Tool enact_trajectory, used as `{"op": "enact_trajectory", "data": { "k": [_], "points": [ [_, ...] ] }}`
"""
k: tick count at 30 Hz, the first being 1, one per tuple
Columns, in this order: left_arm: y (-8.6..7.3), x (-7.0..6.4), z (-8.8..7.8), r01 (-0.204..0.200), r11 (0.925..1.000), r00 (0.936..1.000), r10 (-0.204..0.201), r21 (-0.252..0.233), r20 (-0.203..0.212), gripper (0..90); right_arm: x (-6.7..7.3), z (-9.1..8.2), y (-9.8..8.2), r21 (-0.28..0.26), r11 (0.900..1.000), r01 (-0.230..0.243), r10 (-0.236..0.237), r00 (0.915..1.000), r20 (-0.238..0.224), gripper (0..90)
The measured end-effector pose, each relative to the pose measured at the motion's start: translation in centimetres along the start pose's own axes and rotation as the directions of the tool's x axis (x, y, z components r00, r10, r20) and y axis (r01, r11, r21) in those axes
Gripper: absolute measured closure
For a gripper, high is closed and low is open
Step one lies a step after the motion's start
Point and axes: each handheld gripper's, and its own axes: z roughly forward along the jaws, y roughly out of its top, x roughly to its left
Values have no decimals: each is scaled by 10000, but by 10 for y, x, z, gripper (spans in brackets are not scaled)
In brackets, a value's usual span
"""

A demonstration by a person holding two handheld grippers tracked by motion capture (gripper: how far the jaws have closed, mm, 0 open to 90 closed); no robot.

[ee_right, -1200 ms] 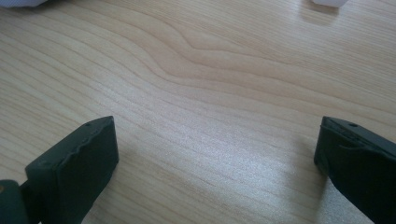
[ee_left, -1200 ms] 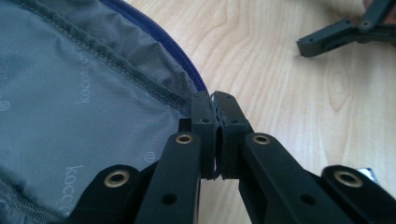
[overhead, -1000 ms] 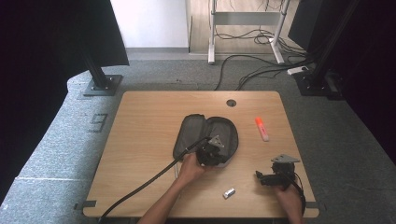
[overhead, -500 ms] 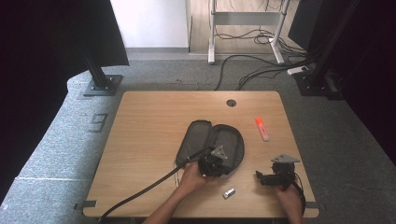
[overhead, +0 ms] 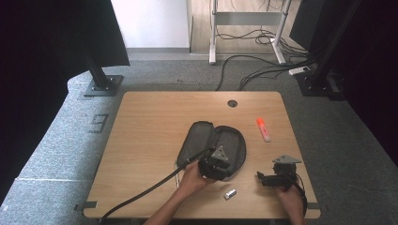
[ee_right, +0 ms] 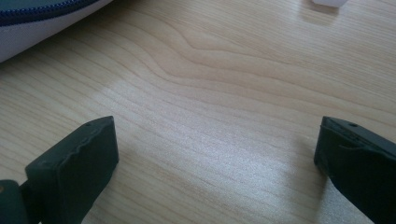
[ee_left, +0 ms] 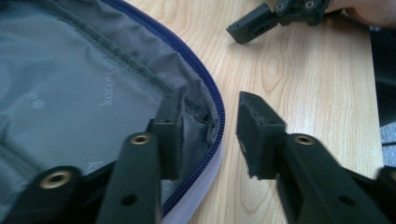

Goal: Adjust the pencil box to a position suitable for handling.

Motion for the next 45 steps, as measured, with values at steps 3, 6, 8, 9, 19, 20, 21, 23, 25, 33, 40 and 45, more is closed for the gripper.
{"op": "enact_trajectory", "data": {
  "k": [3, 6, 8, 9, 19, 20, 21, 23, 25, 33, 40, 45],
  "points": [
    [-1, 2, -6, 120, 9999, 9998, -121, -66, -172, 508, 0, 0, 0, -1, 10000, 1, -1, 10000, 1, 0],
    [-2, 5, -11, 208, 9997, 9995, -211, -98, -249, 441, 0, 0, 0, 1, 10000, 1, -1, 10000, 0, 0],
    [-5, 8, -17, 346, 9993, 9989, -350, -128, -319, 398, 0, 0, 0, 2, 10000, -1, 1, 10000, 1, 0],
    [-5, 8, -17, 346, 9993, 9989, -350, -128, -319, 383, 0, 0, 0, 2, 10000, -1, 1, 10000, 1, 0],
    [-17, 13, -37, 578, 9983, 9956, -583, -89, -740, 242, 0, 0, 0, 2, 10000, -2, 2, 10000, 0, 0],
    [-19, 14, -42, 551, 9985, 9949, -553, -52, -845, 231, 0, 0, 0, -3, 10000, -1, 1, 10000, 0, 0],
    [-19, 14, -42, 551, 9985, 9949, -553, -52, -845, 223, 0, 0, 0, -3, 10000, -1, 1, 10000, 0, 0],
    [-22, 14, -46, 530, 9986, 9942, -532, -40, -939, 212, 0, 0, 0, -3, 10000, -4, 4, 10000, 2, 0],
    [-25, 13, -51, 576, 9982, 9933, -587, -140, -991, 203, 0, 0, 0, -4, 10000, -3, 3, 10000, 1, 0],
    [-37, 16, -70, 701, 9967, 9890, -747, -407, -1278, 142, 0, 0, 0, 1, 10000, -1, 1, 10000, 0, 0],
    [-54, 20, -86, 918, 9931, 9832, -1020, -726, -1517, 114, 0, 0, 0, 0, 10000, 0, 0, 10000, -2, 0],
    [-66, 22, -98, 1010, 9918, 9753, -1143, -786, -1889, 81, 0, 0, 0, 1, 10000, -1, 1, 10000, -2, 0]
  ]
}}
